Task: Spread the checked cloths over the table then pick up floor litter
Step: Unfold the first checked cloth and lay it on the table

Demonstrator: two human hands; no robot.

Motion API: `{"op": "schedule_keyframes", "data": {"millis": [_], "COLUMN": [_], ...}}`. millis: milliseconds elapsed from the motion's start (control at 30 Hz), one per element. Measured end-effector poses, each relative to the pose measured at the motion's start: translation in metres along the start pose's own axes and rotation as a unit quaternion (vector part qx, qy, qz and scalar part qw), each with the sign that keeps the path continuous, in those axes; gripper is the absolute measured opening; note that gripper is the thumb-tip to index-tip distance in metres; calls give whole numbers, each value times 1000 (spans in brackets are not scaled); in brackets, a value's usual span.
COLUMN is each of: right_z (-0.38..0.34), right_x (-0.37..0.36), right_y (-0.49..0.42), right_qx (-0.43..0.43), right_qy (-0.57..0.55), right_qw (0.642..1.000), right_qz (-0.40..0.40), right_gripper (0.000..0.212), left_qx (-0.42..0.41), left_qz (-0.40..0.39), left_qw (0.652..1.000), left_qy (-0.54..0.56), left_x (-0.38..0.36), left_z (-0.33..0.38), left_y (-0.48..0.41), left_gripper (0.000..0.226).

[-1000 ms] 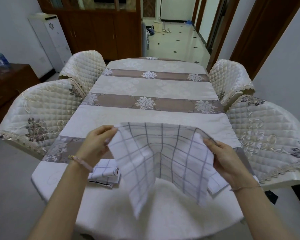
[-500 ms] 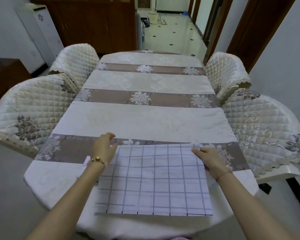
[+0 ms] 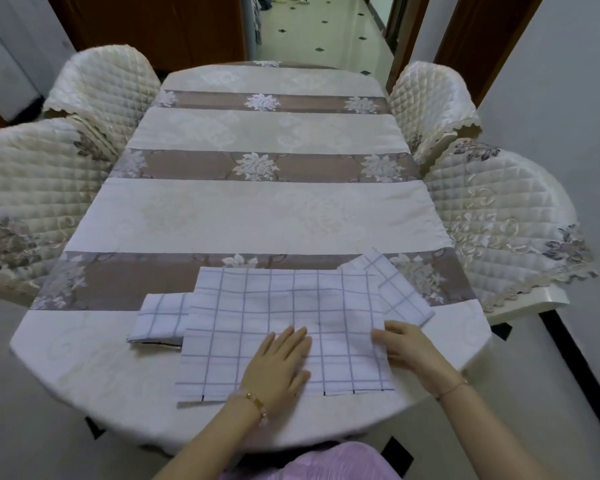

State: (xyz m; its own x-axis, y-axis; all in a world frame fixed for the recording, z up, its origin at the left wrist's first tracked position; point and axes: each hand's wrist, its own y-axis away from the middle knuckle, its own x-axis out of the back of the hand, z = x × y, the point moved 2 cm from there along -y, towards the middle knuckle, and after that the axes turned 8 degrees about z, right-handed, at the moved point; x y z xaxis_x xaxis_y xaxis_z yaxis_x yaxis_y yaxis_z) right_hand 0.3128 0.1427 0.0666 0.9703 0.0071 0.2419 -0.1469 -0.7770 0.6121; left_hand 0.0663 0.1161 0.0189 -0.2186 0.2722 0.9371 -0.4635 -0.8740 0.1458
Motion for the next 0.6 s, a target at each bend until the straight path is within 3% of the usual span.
{"op": "schedule_keyframes", "data": {"millis": [100, 200, 267, 467, 533, 600], "right_z": [20, 32, 31, 7, -1, -6], "right_x": [3, 6, 5, -8, -14, -18], "right_y": [16, 24, 30, 40, 41, 41], "right_qx": [18, 28, 32, 77, 93, 107], "right_qy": [37, 30, -5, -68, -71, -88], "right_qw": [999, 998, 998, 994, 993, 990], "right_qz": [26, 39, 46, 22, 3, -13], "right_gripper": [5, 21, 18, 29, 42, 64], "left_qx": [3, -10, -3, -38, -28, 9], "left_qz": [30, 51, 89, 143, 159, 163], "left_qw": [1000, 999, 996, 971, 961, 949], "left_qy": [1, -1, 14, 188, 226, 269], "left_x": [-1, 2, 8, 52, 60, 65], "left_z": [-2, 3, 10, 59, 69, 70], "left_y": [0, -1, -2, -5, -8, -11], "left_gripper": [53, 49, 45, 77, 74, 57]}}
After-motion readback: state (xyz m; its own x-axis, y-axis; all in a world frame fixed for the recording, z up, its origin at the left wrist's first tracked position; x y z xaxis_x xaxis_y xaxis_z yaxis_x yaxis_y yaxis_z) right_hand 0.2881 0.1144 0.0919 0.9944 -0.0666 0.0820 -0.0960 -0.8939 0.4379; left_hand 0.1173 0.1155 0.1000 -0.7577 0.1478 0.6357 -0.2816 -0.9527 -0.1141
